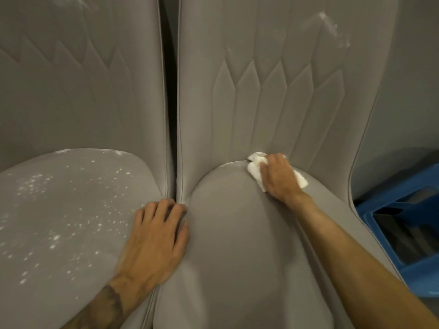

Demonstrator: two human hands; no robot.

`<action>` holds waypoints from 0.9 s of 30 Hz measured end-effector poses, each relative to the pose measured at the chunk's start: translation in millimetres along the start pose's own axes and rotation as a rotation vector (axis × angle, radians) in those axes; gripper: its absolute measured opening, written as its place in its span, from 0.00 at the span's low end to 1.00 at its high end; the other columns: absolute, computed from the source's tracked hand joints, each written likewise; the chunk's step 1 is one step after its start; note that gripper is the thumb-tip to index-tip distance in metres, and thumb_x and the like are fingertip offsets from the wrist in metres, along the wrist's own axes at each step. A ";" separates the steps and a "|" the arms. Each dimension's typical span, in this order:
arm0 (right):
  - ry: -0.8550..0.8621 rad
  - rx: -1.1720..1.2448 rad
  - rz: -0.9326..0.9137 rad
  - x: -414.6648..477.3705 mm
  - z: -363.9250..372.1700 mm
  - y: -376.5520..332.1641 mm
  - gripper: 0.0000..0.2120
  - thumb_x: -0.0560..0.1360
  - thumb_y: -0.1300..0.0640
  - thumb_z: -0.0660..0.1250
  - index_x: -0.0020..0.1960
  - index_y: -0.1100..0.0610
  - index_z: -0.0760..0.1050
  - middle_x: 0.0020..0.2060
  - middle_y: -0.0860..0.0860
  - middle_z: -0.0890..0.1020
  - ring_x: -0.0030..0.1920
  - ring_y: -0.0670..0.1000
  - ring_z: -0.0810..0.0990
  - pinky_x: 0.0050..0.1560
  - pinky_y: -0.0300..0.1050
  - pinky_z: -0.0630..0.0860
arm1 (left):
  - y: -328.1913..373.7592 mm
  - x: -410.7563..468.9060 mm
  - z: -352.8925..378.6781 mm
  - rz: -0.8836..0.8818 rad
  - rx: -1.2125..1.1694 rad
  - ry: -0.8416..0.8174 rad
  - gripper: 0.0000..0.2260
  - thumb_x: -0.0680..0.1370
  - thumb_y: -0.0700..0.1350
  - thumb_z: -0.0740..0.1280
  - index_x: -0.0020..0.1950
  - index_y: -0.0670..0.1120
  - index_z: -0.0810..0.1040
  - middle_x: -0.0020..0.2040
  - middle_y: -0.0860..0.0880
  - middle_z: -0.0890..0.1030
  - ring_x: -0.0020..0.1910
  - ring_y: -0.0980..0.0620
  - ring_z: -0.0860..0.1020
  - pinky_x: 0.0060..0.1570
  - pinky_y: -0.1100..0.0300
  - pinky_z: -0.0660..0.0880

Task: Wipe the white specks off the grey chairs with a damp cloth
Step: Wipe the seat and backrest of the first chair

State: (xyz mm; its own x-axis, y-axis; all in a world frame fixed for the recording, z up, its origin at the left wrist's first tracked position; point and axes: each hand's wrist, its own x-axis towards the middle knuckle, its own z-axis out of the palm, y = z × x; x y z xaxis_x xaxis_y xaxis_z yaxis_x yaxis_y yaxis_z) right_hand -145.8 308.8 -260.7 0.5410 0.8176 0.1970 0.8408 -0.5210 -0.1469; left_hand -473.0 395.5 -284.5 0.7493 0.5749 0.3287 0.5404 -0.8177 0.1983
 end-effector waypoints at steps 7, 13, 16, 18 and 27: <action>-0.058 0.070 -0.027 11.5 10.6 -62.0 0.16 0.83 0.60 0.53 0.63 0.68 0.72 0.61 0.65 0.75 0.63 0.64 0.71 0.67 0.56 0.62 | -0.2 -0.5 -1.4 -0.004 -0.031 0.002 0.14 0.82 0.53 0.57 0.63 0.51 0.76 0.58 0.52 0.74 0.54 0.49 0.71 0.55 0.52 0.68; -0.072 -0.006 0.052 6.5 1.2 -12.5 0.16 0.84 0.57 0.50 0.64 0.64 0.70 0.61 0.61 0.75 0.62 0.60 0.70 0.67 0.51 0.62 | -0.7 -0.4 -0.5 0.001 -0.026 0.014 0.14 0.82 0.53 0.57 0.63 0.51 0.76 0.58 0.52 0.74 0.54 0.49 0.71 0.55 0.51 0.68; -0.061 -0.048 0.097 10.0 7.2 -38.8 0.15 0.83 0.60 0.52 0.62 0.66 0.72 0.61 0.62 0.75 0.62 0.61 0.70 0.65 0.54 0.62 | 0.2 1.1 -0.5 0.001 -0.031 0.010 0.13 0.82 0.53 0.58 0.63 0.51 0.76 0.58 0.52 0.74 0.54 0.48 0.71 0.55 0.51 0.67; -0.081 0.029 0.000 15.0 14.1 -66.0 0.16 0.83 0.58 0.52 0.63 0.65 0.72 0.62 0.62 0.75 0.63 0.61 0.70 0.67 0.53 0.62 | -0.4 0.2 -0.7 0.002 -0.030 0.003 0.14 0.82 0.53 0.58 0.63 0.51 0.76 0.58 0.51 0.74 0.54 0.49 0.71 0.55 0.51 0.67; -0.074 0.043 0.040 11.2 7.6 -65.2 0.16 0.83 0.58 0.52 0.63 0.65 0.72 0.62 0.61 0.75 0.63 0.61 0.71 0.66 0.52 0.63 | 0.6 0.9 -0.8 0.001 -0.043 0.019 0.12 0.82 0.53 0.59 0.62 0.51 0.76 0.57 0.52 0.73 0.53 0.49 0.70 0.55 0.51 0.68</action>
State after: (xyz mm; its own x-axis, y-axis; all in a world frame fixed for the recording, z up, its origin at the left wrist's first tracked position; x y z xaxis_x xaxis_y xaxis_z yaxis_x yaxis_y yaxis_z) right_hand -194.7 353.8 -256.4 0.5699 0.8131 0.1185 0.8163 -0.5436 -0.1954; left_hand -472.3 395.5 -283.4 0.7424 0.5736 0.3461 0.5221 -0.8191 0.2378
